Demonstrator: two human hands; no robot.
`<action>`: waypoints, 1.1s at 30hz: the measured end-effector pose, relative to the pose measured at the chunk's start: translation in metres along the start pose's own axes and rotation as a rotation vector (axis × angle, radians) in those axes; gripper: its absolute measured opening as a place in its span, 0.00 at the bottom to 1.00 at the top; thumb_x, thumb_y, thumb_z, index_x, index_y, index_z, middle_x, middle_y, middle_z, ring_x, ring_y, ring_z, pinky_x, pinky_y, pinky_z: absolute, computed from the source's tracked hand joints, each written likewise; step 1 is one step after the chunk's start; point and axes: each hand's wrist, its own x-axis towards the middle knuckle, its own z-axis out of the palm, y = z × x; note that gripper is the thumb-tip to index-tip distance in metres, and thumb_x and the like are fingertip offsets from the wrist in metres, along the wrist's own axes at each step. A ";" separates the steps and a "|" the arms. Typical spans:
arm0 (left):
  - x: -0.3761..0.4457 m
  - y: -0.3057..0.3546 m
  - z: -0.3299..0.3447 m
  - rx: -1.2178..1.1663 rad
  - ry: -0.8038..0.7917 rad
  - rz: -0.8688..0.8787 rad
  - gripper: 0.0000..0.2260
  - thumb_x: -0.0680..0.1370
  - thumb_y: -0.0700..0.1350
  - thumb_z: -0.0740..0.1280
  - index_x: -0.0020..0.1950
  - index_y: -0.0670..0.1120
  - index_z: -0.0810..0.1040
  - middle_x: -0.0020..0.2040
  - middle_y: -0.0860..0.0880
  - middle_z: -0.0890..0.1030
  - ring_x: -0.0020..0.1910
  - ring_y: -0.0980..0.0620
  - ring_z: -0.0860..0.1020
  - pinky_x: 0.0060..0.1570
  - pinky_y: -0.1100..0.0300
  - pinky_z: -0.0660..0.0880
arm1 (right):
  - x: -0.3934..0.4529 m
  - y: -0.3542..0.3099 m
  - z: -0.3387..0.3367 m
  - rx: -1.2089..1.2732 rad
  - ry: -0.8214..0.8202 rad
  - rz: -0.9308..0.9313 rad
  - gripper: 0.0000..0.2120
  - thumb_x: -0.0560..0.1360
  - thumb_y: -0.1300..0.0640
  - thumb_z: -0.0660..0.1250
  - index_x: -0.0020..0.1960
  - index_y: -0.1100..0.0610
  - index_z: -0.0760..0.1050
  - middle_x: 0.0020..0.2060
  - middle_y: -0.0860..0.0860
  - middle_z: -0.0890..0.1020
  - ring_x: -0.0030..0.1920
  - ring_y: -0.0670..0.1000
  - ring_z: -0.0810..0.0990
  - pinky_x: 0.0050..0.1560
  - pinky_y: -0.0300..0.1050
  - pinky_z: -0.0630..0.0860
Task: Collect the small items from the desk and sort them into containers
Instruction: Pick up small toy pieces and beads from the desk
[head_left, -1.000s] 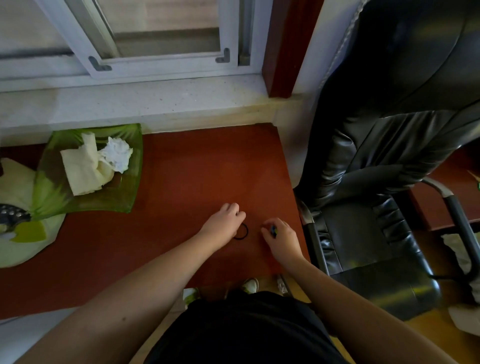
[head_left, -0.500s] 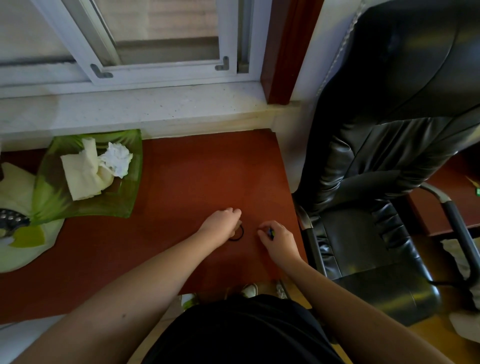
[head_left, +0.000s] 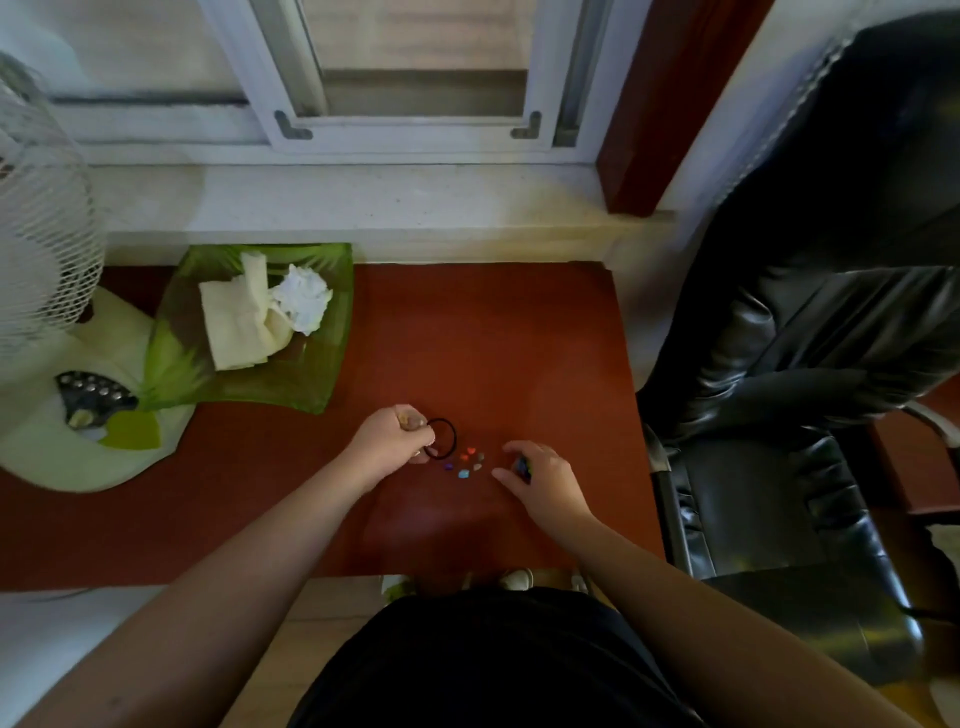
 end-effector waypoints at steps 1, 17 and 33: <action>-0.002 -0.005 -0.004 -0.083 0.014 -0.036 0.02 0.73 0.35 0.68 0.43 0.40 0.78 0.42 0.38 0.83 0.41 0.48 0.84 0.41 0.55 0.82 | 0.002 -0.005 0.006 -0.026 -0.008 -0.021 0.21 0.75 0.47 0.69 0.66 0.51 0.72 0.53 0.48 0.74 0.53 0.49 0.75 0.52 0.38 0.70; -0.025 -0.054 -0.048 0.093 0.015 0.020 0.02 0.73 0.40 0.70 0.41 0.42 0.79 0.36 0.43 0.85 0.31 0.50 0.82 0.36 0.59 0.77 | 0.027 -0.027 0.063 -0.636 0.036 -0.188 0.26 0.72 0.43 0.71 0.62 0.59 0.75 0.52 0.59 0.76 0.33 0.57 0.82 0.27 0.47 0.79; -0.027 -0.063 -0.047 0.103 -0.016 0.004 0.02 0.73 0.40 0.71 0.41 0.43 0.79 0.36 0.42 0.84 0.32 0.48 0.82 0.39 0.55 0.79 | 0.017 -0.017 0.072 -0.687 0.056 -0.261 0.11 0.74 0.65 0.67 0.56 0.61 0.75 0.46 0.57 0.77 0.41 0.57 0.80 0.41 0.51 0.80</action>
